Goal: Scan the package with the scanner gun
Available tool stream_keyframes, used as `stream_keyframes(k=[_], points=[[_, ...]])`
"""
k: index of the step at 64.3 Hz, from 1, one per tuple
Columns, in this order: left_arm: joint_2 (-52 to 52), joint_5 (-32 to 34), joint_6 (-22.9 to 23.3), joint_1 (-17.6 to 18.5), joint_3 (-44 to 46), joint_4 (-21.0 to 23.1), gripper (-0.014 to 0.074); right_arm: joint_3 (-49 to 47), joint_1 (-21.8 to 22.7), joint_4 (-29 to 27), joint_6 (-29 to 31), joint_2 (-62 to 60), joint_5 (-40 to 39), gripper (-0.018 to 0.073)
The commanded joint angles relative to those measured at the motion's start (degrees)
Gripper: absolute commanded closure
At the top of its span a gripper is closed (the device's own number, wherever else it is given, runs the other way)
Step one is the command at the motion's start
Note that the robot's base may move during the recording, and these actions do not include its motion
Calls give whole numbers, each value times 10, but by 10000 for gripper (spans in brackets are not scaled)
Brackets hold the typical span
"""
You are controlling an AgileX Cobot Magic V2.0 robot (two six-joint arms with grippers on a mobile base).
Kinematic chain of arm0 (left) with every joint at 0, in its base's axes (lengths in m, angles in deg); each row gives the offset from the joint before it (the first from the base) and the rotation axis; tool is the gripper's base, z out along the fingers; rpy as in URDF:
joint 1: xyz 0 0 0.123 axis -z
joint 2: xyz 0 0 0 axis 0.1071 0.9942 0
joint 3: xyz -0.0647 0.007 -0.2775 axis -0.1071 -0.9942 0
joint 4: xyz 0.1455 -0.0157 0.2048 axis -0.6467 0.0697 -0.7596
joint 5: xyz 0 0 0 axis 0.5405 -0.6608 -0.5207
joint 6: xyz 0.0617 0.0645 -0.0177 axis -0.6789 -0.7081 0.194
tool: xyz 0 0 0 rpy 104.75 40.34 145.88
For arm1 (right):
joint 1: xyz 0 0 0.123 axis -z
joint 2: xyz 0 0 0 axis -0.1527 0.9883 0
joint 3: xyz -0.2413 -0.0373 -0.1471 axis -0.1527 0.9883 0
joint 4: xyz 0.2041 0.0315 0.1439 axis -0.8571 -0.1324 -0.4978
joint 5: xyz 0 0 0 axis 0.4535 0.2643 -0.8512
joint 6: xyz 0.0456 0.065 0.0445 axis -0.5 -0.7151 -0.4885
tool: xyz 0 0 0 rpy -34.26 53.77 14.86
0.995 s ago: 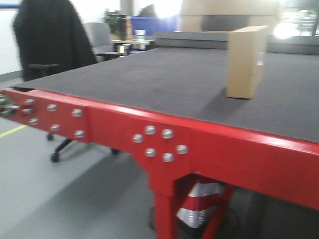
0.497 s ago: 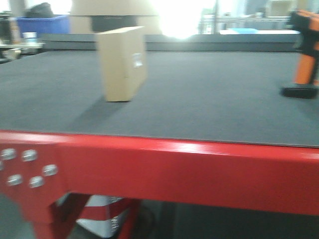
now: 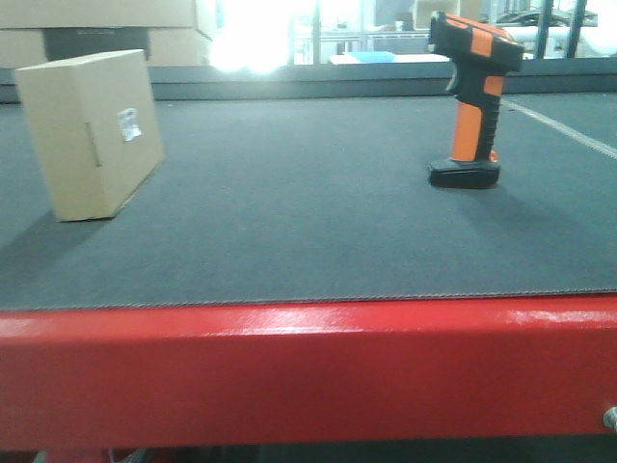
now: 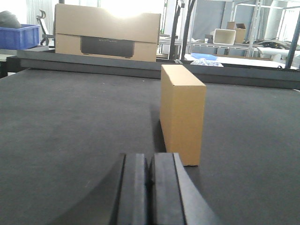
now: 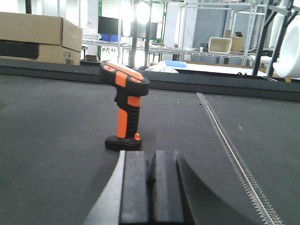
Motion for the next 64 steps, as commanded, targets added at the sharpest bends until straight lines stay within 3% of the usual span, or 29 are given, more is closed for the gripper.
stream_keyframes(k=[1, 64], points=[[-2, 10, 4, 1, 1, 1, 707, 0, -1, 4, 5, -2, -11, 712], [-2, 10, 4, 1, 1, 1, 707, 0, -2, 4, 5, -2, -11, 712]])
